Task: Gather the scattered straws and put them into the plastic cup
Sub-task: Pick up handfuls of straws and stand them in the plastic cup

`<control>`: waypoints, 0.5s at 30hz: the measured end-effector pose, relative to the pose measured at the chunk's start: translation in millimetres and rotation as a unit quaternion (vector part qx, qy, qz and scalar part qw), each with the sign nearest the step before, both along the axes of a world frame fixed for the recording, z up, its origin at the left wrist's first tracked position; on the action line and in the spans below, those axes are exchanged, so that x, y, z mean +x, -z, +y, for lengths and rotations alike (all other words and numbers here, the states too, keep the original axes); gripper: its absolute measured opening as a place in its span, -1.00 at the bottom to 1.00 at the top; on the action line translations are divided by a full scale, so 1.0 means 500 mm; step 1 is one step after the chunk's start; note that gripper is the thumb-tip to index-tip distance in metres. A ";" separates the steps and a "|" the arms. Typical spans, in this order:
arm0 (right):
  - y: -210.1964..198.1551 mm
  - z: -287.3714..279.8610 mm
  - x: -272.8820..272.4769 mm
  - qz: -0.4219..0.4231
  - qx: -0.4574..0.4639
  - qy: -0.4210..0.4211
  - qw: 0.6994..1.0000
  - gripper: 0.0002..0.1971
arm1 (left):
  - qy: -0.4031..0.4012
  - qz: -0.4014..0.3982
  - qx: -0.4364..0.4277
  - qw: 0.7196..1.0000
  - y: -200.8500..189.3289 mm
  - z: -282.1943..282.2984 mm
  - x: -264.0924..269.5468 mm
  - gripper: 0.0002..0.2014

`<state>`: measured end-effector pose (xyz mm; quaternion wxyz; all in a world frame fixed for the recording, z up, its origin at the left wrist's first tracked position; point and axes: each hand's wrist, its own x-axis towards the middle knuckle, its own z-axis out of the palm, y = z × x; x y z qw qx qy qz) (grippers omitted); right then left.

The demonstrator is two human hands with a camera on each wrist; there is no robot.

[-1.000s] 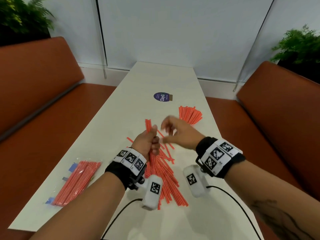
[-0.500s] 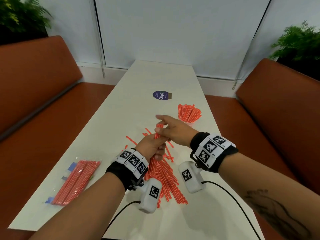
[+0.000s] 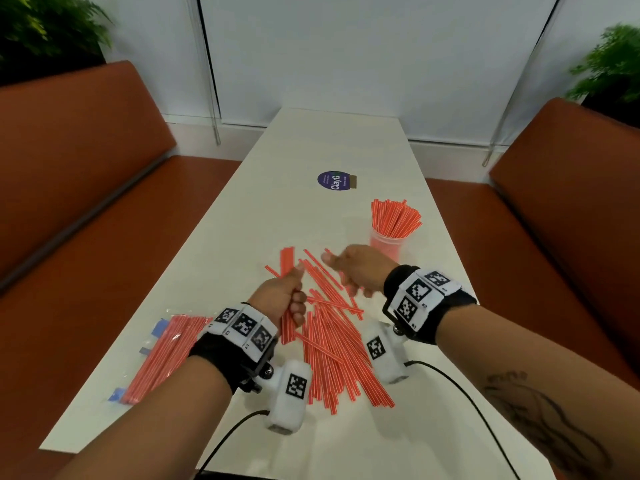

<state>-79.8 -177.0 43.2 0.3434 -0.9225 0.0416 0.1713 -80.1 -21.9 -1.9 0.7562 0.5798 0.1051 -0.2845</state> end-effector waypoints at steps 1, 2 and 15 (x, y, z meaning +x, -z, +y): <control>0.014 -0.001 -0.005 0.030 -0.087 -0.020 0.996 -0.45 | -0.036 0.022 0.004 0.999 0.004 0.015 0.005 -0.58; 0.031 0.000 -0.013 0.066 -0.153 -0.051 0.985 -0.44 | -0.059 0.040 0.009 0.997 0.010 0.029 0.008 -0.58; 0.101 0.062 -0.009 0.130 -0.327 -0.153 0.924 -0.63 | 0.000 0.022 0.094 0.995 0.063 0.026 0.000 -0.63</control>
